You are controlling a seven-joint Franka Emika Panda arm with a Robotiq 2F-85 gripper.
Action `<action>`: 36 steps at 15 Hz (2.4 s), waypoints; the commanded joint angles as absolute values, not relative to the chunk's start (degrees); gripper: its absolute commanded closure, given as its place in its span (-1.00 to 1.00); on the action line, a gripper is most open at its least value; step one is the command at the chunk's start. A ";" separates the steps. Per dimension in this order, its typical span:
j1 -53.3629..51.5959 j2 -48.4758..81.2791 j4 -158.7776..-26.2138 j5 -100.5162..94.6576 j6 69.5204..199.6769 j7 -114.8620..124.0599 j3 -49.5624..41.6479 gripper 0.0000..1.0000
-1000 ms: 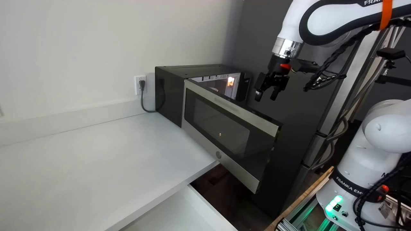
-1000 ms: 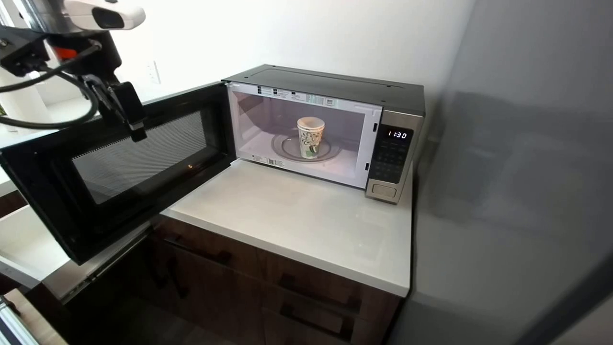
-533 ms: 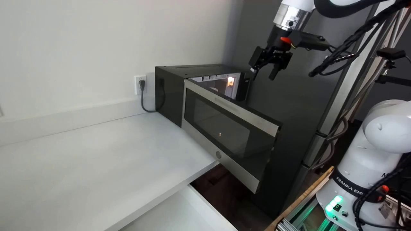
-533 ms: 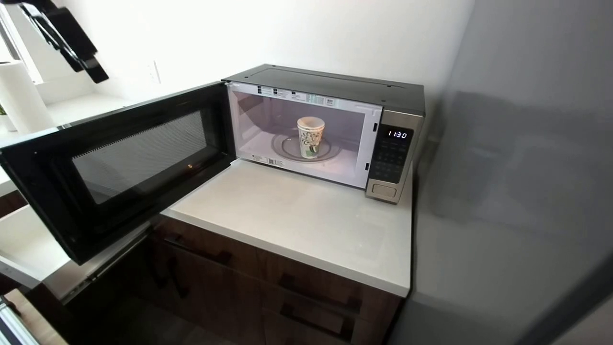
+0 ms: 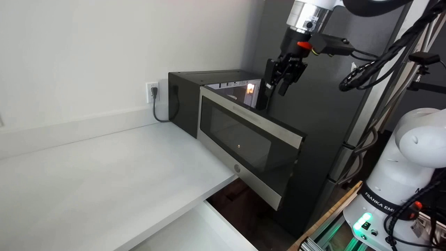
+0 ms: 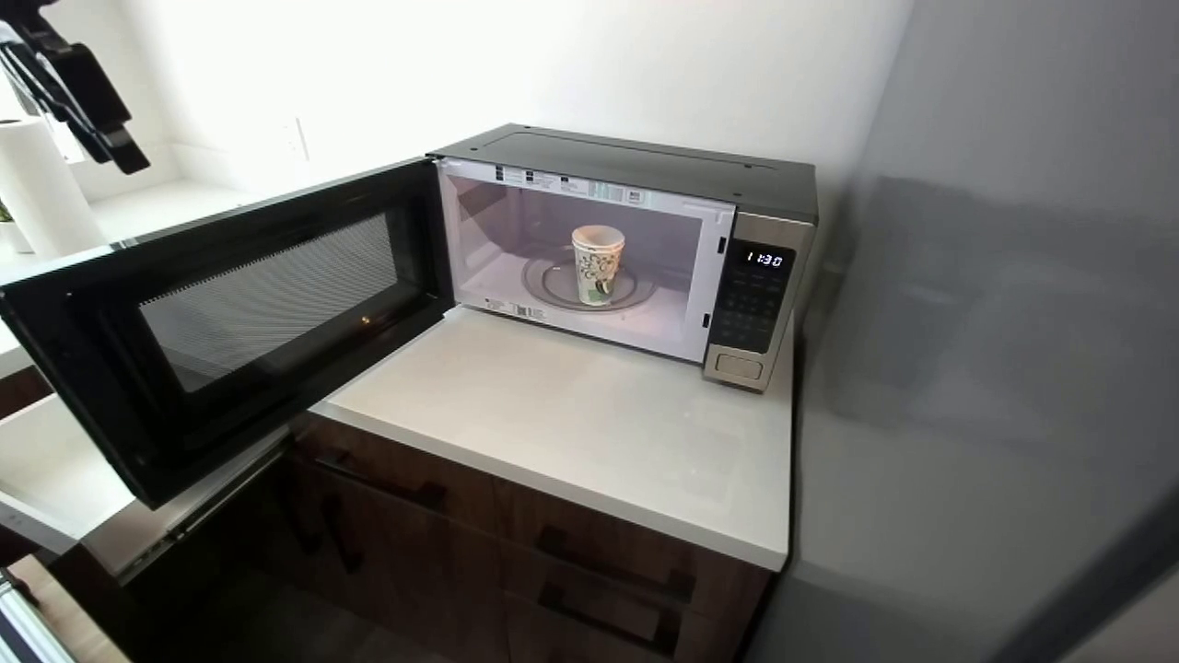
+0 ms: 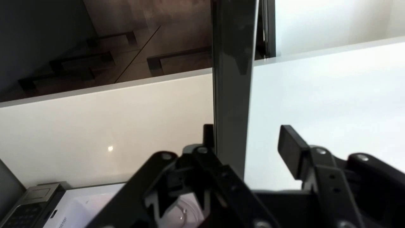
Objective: Close the microwave door
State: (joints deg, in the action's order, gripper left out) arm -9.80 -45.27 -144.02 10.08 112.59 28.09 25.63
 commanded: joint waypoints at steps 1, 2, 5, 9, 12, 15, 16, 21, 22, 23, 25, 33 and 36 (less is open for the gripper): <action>-11.94 -39.63 -144.21 12.22 116.31 28.66 27.45 0.47; -12.53 -38.33 -143.99 12.50 116.79 28.58 27.49 0.65; -13.24 -34.80 -144.99 12.26 120.51 29.02 27.80 1.00; -13.05 -31.48 -146.45 10.78 125.03 29.74 27.42 1.00; -12.39 -29.92 -146.90 8.97 126.21 31.46 27.52 1.00; -10.63 -29.81 -146.77 4.09 125.87 35.64 28.66 1.00; -10.58 -29.71 -146.52 3.05 125.42 36.79 28.60 1.00; -8.38 -30.02 -146.64 -4.11 124.50 44.42 28.50 1.00; -7.99 -29.96 -146.76 -5.13 124.48 45.62 28.26 1.00; -7.20 -30.25 -147.28 -6.38 125.11 46.79 27.79 1.00; -5.92 -30.32 -147.70 -8.36 125.01 49.12 26.96 1.00; 0.49 -30.66 -153.33 -21.71 137.54 49.78 21.76 1.00; 4.07 -29.46 -156.68 -29.47 149.36 46.28 19.84 1.00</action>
State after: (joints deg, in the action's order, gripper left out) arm 1.28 -29.84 -153.11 -23.88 140.52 48.16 21.22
